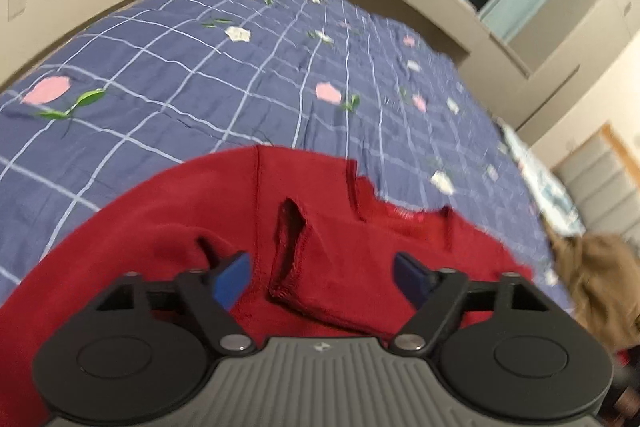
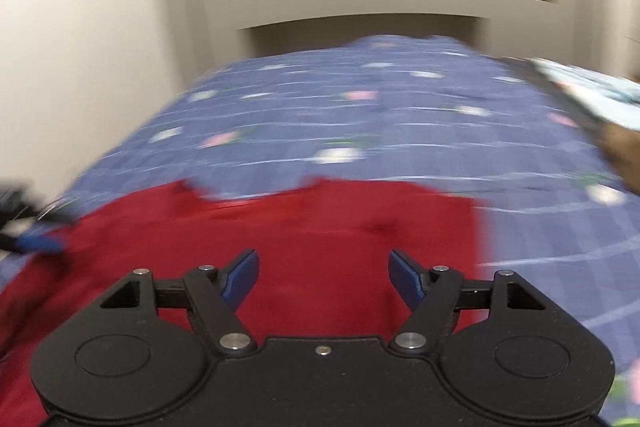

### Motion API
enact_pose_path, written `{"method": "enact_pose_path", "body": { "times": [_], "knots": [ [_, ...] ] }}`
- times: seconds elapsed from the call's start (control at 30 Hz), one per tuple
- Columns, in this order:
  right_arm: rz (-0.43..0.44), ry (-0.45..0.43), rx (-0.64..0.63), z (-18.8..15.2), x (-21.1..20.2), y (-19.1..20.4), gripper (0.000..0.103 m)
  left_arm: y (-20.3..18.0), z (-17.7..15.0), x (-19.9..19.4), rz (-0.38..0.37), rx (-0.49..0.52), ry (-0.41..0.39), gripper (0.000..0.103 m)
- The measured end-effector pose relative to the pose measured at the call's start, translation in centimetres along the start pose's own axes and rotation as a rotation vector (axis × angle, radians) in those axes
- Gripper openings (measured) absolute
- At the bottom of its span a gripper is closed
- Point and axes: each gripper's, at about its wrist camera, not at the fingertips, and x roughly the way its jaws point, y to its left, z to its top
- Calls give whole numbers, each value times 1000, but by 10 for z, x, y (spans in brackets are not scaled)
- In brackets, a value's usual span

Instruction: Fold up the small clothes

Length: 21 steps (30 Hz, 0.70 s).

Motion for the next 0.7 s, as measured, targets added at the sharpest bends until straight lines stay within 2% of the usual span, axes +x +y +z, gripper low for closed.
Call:
{"method": "enact_pose_path", "body": {
  "times": [0.07,0.13,0.17,0.23,0.27,0.3,0.37,0.4,0.57,0.63,0.7],
  "knots": [
    [-70,-8,49,3,5,-31,66,-9,-3,7,34,48,15,62],
    [-91,19,121,6,18,-60,60,-14,-5,15,74,68,49,42],
    [-77,33,161,7,24,-71,57,-14,-6,20,96,70,67,37],
    [-36,87,238,9,42,-91,51,-14,-8,25,126,73,87,17],
    [-14,112,271,9,50,-97,40,-14,-9,27,148,81,90,11],
    [4,125,293,9,56,-100,23,-14,-10,27,158,88,90,9],
    [12,129,307,15,61,-101,9,-14,-11,23,150,84,74,5],
    [15,122,303,19,60,-100,7,-15,-12,21,148,91,63,5],
    [-9,22,222,31,40,-93,6,-24,-16,-5,155,125,-58,4],
    [-39,38,197,29,47,-92,6,-24,-21,-6,191,130,-72,4],
    [-79,88,165,23,62,-91,7,-20,-25,4,214,126,-34,4]
  ]
}}
